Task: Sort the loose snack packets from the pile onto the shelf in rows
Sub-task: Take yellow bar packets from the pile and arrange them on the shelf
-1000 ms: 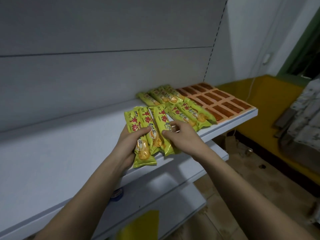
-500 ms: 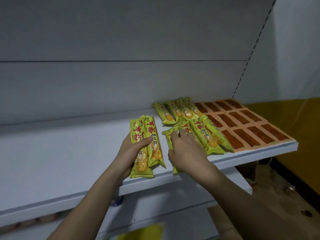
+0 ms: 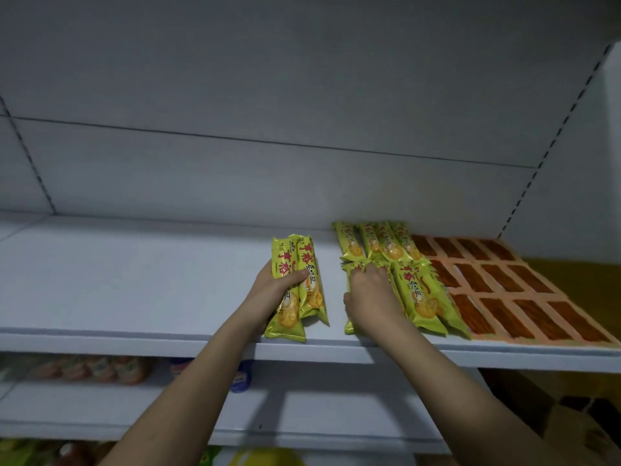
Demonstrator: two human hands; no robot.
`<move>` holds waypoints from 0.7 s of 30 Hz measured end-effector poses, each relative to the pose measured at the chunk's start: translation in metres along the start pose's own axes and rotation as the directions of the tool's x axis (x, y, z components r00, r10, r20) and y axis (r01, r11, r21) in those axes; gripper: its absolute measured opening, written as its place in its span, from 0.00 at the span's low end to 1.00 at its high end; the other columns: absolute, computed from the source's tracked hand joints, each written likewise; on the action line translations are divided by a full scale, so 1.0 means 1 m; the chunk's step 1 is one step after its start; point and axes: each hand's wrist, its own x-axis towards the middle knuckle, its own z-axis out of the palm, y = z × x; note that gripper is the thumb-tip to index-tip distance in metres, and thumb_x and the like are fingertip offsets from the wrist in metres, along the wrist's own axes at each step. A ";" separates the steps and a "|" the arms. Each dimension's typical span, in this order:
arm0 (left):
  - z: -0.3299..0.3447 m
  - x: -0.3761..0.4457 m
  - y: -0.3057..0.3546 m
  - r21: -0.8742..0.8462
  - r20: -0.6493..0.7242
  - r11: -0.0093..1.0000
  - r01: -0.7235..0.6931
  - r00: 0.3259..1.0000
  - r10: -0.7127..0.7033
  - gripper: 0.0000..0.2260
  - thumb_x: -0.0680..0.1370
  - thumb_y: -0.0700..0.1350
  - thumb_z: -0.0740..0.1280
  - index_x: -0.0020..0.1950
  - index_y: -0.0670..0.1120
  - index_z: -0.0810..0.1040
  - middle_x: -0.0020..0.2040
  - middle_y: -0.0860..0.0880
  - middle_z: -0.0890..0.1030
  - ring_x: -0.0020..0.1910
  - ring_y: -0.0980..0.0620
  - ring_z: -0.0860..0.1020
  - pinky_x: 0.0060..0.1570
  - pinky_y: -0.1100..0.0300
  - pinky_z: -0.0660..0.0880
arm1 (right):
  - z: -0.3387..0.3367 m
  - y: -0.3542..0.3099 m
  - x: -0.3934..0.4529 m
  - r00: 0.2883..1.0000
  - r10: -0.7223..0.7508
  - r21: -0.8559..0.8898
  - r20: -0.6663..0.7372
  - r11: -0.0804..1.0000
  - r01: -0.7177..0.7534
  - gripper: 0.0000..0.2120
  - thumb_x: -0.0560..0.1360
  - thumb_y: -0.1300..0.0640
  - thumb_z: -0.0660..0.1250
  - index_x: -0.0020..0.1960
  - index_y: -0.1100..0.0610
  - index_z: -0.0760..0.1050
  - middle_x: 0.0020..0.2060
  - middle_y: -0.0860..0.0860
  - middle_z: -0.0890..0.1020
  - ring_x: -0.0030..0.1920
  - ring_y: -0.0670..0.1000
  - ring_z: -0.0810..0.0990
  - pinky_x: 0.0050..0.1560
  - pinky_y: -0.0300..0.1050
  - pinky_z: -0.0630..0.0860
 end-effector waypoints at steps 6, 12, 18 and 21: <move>0.002 -0.004 0.002 -0.007 -0.006 1.000 0.002 1.000 -0.002 0.14 0.77 0.41 0.72 0.63 0.44 0.77 0.54 0.41 0.85 0.50 0.43 0.85 0.48 0.51 0.82 | -0.005 -0.016 -0.009 0.963 -0.134 0.120 -0.232 0.979 0.165 0.18 0.83 0.53 0.59 0.69 0.60 0.71 0.64 0.56 0.70 0.65 0.56 0.67 0.64 0.48 0.67; -0.002 -0.003 0.000 -0.038 0.022 0.999 -0.024 0.999 0.025 0.13 0.78 0.41 0.70 0.63 0.43 0.79 0.55 0.41 0.85 0.55 0.41 0.84 0.55 0.47 0.80 | 0.003 -0.051 -0.017 0.983 -0.156 0.441 -0.099 0.878 0.184 0.24 0.80 0.51 0.64 0.74 0.53 0.64 0.62 0.53 0.69 0.60 0.55 0.74 0.51 0.45 0.69; -0.005 0.010 0.006 -0.073 0.080 0.995 0.062 0.995 -0.056 0.11 0.83 0.44 0.61 0.59 0.40 0.80 0.48 0.39 0.85 0.44 0.42 0.84 0.41 0.52 0.81 | 0.006 -0.048 0.008 0.998 -0.059 0.511 -0.038 0.857 0.071 0.26 0.79 0.57 0.66 0.75 0.51 0.66 0.65 0.53 0.70 0.62 0.54 0.74 0.57 0.44 0.70; -0.012 0.030 0.011 -0.037 -0.011 0.998 0.047 0.999 -0.047 0.10 0.83 0.45 0.62 0.55 0.40 0.79 0.42 0.41 0.82 0.38 0.45 0.80 0.40 0.54 0.76 | 0.009 -0.049 0.033 0.997 -0.029 0.428 -0.069 0.902 0.055 0.24 0.78 0.61 0.65 0.73 0.53 0.71 0.64 0.55 0.73 0.64 0.56 0.74 0.60 0.44 0.70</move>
